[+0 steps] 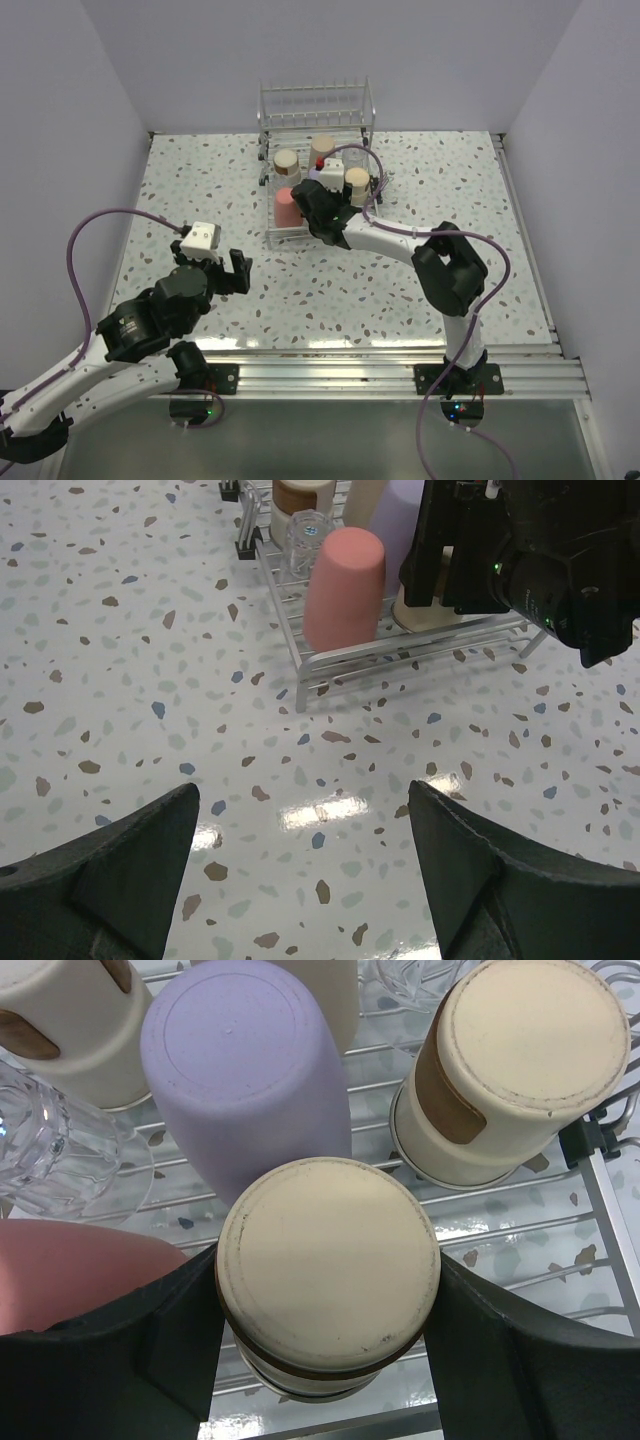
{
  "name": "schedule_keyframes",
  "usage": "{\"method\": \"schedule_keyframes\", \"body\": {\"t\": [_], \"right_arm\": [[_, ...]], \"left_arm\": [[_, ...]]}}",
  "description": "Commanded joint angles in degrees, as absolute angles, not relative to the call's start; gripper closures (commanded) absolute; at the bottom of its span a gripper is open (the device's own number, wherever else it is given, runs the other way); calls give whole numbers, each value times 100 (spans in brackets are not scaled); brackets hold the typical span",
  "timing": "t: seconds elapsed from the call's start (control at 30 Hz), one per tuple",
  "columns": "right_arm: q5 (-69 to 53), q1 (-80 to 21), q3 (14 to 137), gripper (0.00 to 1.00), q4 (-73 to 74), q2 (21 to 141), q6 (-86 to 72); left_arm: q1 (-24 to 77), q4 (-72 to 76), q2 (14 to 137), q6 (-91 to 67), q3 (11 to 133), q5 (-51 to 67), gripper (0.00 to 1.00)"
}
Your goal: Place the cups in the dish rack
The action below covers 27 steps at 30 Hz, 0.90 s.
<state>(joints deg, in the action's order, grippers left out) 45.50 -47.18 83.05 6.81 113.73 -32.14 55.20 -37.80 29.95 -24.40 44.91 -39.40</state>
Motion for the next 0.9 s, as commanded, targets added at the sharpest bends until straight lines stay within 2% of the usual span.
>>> {"method": "schedule_keyframes", "body": {"t": [0.0, 0.1, 0.23, 0.47, 0.63, 0.87], "right_arm": [[4658, -4685, 8578, 79, 747, 11355, -3366], [4544, -4693, 8569, 69, 730, 11355, -3322], [4483, -4693, 8491, 41, 668, 11294, -3287], [4403, -4702, 8315, 19, 510, 11180, -3313], [4421, -4711, 8227, 11, 457, 11127, -3322], [4561, -4816, 7972, 11, 115, 10899, -3191]], "left_arm": [[5493, -3577, 2927, -2329, 4526, -3937, 11], [5484, -3586, 2909, -2329, 4526, -3937, 11], [5484, -3577, 2883, -2329, 4526, -3920, 11], [5484, -3586, 2874, -2338, 4526, -3920, 11], [5484, -3586, 2874, -2338, 4526, -3911, 11], [5476, -3586, 2874, -2329, 4526, -3902, 11]]}}
